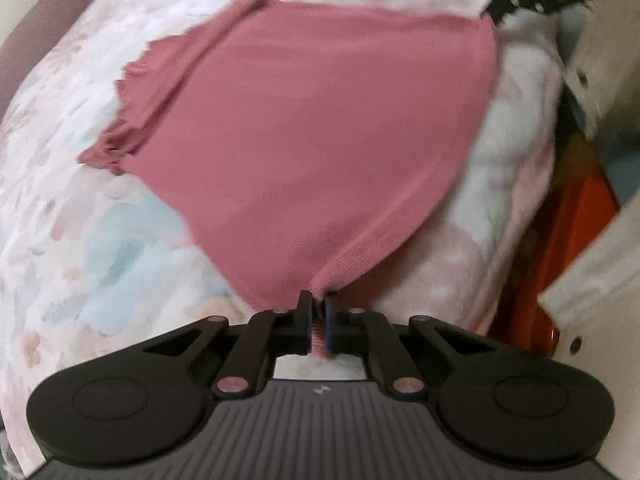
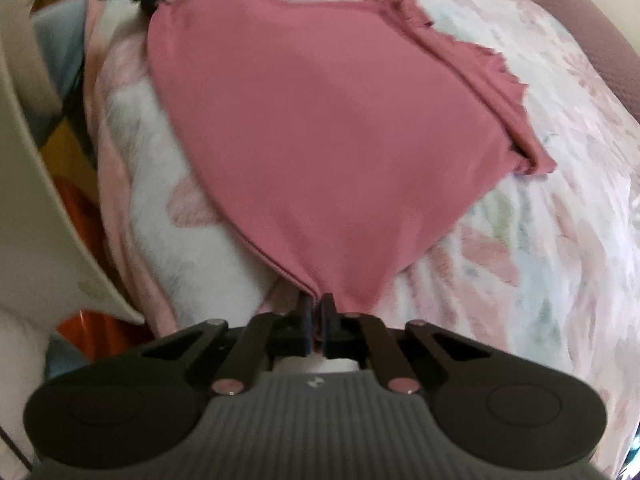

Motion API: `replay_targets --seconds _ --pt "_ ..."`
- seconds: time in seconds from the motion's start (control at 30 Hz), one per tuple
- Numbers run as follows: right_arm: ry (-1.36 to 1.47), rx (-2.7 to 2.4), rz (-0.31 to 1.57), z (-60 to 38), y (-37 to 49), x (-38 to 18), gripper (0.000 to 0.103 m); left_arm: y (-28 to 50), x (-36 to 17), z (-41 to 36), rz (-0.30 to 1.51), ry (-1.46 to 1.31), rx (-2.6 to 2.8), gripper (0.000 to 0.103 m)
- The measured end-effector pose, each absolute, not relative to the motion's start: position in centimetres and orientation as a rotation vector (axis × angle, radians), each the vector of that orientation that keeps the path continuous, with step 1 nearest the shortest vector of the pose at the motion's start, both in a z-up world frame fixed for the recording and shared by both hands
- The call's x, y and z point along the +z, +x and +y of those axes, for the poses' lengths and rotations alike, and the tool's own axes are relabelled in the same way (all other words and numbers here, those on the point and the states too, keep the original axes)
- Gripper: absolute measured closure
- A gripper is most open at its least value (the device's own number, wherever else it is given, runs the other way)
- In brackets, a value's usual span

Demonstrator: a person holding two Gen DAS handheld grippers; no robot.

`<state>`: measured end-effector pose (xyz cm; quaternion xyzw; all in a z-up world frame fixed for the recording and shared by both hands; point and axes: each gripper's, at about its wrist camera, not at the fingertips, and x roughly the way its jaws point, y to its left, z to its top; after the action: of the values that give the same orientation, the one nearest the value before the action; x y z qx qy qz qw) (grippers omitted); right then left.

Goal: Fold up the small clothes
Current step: 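Grasp the shirt hem with both grippers and lift it toward the collar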

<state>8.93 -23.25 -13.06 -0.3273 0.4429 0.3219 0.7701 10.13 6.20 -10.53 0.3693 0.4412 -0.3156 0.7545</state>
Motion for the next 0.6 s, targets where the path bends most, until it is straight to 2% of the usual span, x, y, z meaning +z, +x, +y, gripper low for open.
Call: replay_targets --seconds 0.27,0.6 --pt "-0.564 0.586 0.85 -25.1 14.0 -6.1 0.103 16.5 -3.3 7.5 0.889 0.643 -0.543 0.098" --pt "-0.517 0.469 0.774 -26.2 27.3 0.0 0.103 29.7 2.0 6.9 0.815 0.628 -0.449 0.098"
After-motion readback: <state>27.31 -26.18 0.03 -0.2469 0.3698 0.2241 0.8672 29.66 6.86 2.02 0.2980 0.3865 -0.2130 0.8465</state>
